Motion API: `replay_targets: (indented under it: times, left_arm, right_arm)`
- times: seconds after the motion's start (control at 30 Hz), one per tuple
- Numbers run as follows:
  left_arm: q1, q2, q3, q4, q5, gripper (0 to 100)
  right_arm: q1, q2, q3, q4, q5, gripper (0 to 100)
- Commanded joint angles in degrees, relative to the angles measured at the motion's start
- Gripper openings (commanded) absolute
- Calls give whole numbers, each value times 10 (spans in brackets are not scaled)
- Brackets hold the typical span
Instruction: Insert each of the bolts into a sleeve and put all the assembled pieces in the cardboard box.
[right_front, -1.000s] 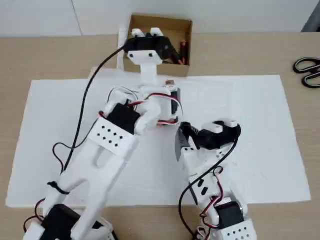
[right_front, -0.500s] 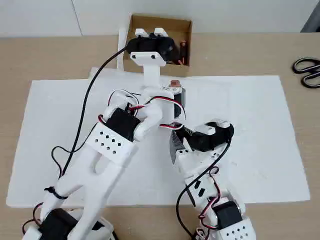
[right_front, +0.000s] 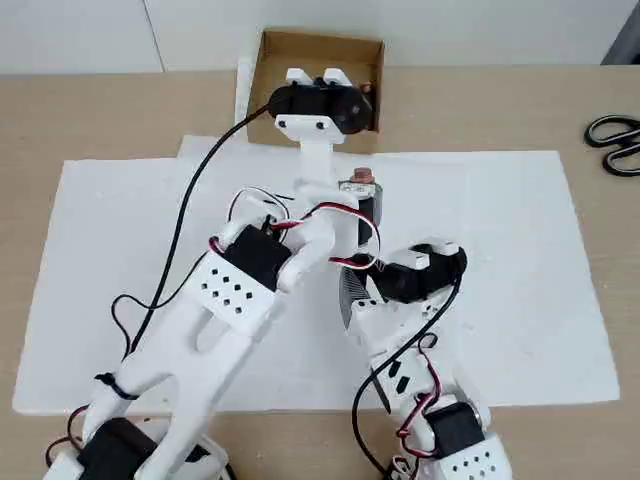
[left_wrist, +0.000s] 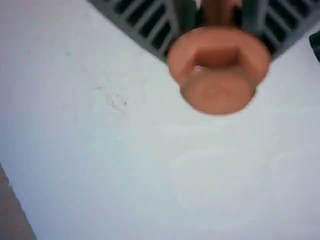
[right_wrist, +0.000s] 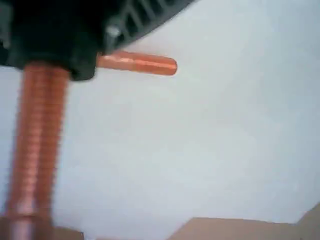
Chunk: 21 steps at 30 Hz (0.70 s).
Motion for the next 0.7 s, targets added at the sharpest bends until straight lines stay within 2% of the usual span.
replay_targets:
  times: [0.0, 0.2, 0.67]
  left_arm:
    - [2, -26, -1, -17, 1, 5]
    - [-24, -26, 0, -14, 2, 5]
    - [-20, -29, 16, -13, 3, 5]
  right_arm:
    - [-2, -13, 4, -10, 6, 4]
    - [-2, -13, 4, -10, 6, 4]
    - [-1, -13, 4, -10, 6, 4]
